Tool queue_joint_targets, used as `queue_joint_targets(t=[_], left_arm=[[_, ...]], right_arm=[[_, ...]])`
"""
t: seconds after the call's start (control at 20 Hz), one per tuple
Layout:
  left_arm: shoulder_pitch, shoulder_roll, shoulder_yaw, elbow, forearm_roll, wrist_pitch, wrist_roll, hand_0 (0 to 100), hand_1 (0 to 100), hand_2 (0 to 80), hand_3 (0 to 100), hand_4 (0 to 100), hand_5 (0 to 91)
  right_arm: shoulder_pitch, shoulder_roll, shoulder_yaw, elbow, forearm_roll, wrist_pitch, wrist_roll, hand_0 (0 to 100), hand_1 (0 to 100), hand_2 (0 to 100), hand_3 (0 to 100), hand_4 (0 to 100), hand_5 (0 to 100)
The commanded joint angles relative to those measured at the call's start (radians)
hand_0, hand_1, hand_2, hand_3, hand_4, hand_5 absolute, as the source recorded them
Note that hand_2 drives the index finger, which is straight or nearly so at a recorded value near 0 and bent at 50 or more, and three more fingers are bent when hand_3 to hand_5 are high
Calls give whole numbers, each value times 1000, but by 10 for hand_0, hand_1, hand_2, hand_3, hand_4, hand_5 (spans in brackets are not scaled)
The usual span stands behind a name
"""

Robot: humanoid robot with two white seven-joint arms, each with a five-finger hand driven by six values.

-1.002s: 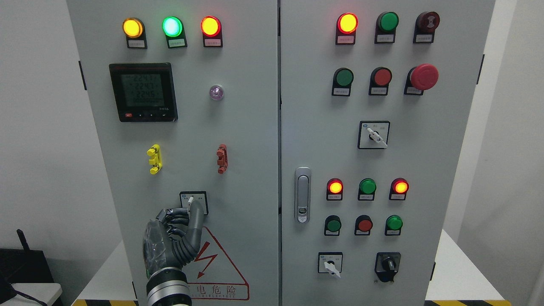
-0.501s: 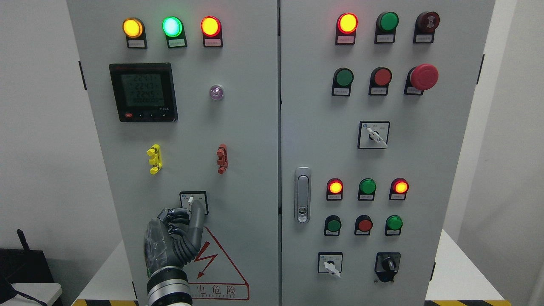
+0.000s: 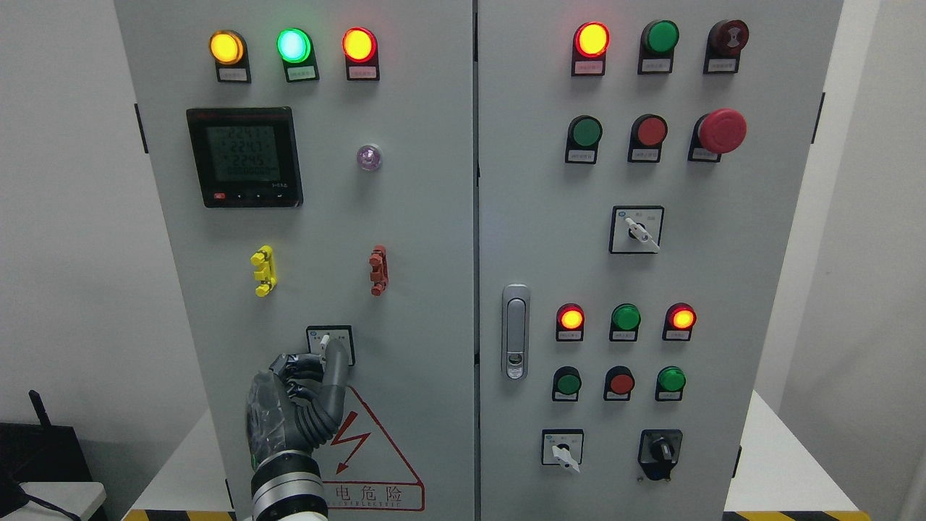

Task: Turn on light switch 1

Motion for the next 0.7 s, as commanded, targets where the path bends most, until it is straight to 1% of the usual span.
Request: queue_joint_targets(t=[0.0,0.25,0.65], left_arm=[[-2,-1,0,1,0,8,-3,333,381,439,659,796,808],[-7,-1,0,2,-2,10,-4,386,362,440,658,795,807],[-8,-1,0,4,-2,13,-4,429,330,442,658,799,805]], right_arm=[[0,0,0,0,-18,1,1,120,389,0,0,0,0],[0,0,0,0,-18,1,1,120,389,0,0,0,0],[0,0,0,0,-18,1,1,120,389,0,0,0,0]])
